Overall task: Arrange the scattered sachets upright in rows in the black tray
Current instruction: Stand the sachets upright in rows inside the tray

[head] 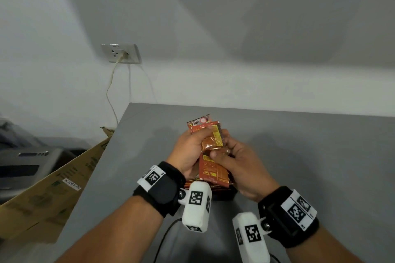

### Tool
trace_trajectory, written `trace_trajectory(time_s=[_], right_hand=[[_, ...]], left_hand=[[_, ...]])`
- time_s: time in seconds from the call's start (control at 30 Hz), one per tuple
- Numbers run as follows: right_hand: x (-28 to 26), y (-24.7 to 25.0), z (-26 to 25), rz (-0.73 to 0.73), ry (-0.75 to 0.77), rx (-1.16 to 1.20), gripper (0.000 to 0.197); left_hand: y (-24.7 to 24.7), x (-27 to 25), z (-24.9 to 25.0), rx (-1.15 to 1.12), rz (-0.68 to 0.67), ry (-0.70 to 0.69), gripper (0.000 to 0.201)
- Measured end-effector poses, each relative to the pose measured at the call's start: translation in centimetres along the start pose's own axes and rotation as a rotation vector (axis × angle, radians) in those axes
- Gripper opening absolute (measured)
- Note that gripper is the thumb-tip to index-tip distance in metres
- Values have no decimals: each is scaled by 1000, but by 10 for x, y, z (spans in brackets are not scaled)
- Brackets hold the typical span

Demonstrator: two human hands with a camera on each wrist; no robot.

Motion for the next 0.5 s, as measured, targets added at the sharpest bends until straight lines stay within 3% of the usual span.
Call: trace_trajectory(time_s=[0.1, 0.2, 0.3, 0.4, 0.5], right_hand=[[-4, 18, 3, 82, -47, -121, 36], [-6, 46, -27, 259, 77, -379, 34], [-2, 46, -65, 287, 279, -539, 26], [3, 21, -75, 205, 372, -610, 19], [-1, -4, -82, 171, 582, -928, 8]], left_hand=[[18, 2, 12, -139, 95, -75, 20], [34, 0, 22, -146, 139, -116, 17], [19, -7, 0, 0, -18, 20, 33], [-12, -19, -27, -60, -205, 147, 55], [-23, -22, -30, -151, -264, 129, 34]])
Point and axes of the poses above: each hand's wrist, its own x-axis towards the middle knuckle, its own y-axis out of the back of the hand, z = x × y, the point moved 9 cm from there along x, towards the middle knuckle, and after that the axes turned 2 degrees about y, right-handed, at the moved point
